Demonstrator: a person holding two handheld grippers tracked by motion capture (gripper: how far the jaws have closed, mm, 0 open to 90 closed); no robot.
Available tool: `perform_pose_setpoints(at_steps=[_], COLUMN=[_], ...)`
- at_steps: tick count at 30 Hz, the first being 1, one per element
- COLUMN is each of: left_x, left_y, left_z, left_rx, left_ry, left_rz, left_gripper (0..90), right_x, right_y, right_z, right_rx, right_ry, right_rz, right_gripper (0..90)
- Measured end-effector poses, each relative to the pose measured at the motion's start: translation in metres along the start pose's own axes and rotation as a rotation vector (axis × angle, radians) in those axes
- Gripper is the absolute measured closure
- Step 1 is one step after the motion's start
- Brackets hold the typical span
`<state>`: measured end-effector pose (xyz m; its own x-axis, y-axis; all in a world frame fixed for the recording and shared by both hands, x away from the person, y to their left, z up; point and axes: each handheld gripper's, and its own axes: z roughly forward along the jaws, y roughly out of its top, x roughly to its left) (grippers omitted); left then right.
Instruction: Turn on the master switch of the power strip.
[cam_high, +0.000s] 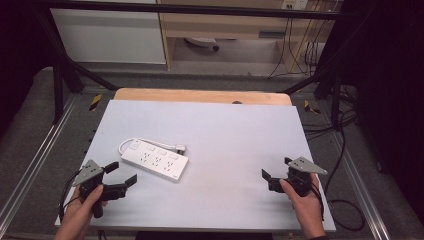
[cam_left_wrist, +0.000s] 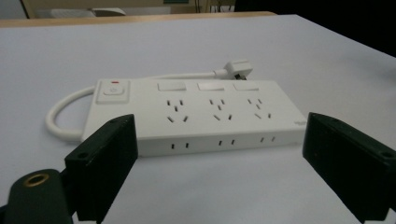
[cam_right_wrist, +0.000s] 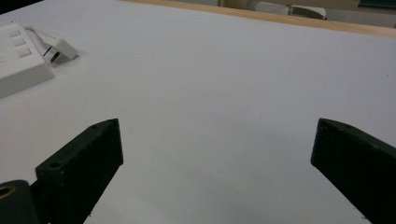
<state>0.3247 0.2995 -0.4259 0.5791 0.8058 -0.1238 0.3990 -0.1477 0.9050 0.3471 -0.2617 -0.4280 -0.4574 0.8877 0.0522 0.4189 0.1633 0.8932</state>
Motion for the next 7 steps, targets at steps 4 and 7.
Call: perform_pose_setpoints(at_steps=[4,7], left_x=[-0.006,-0.006], left_y=[0.0,0.0], left_z=[0.005,0.007], left_rx=[0.029,0.04], left_ry=[-0.011,0.014], left_rz=[0.023,0.042], left_gripper=[9.8,9.7], right_x=[0.001,0.001], right_y=[-0.005,-0.01], right_z=[0.008,0.021], right_rx=[0.071,0.151], right_ry=[-0.012,-0.021], right_rz=[0.011,0.007], right_gripper=[2.8,2.9])
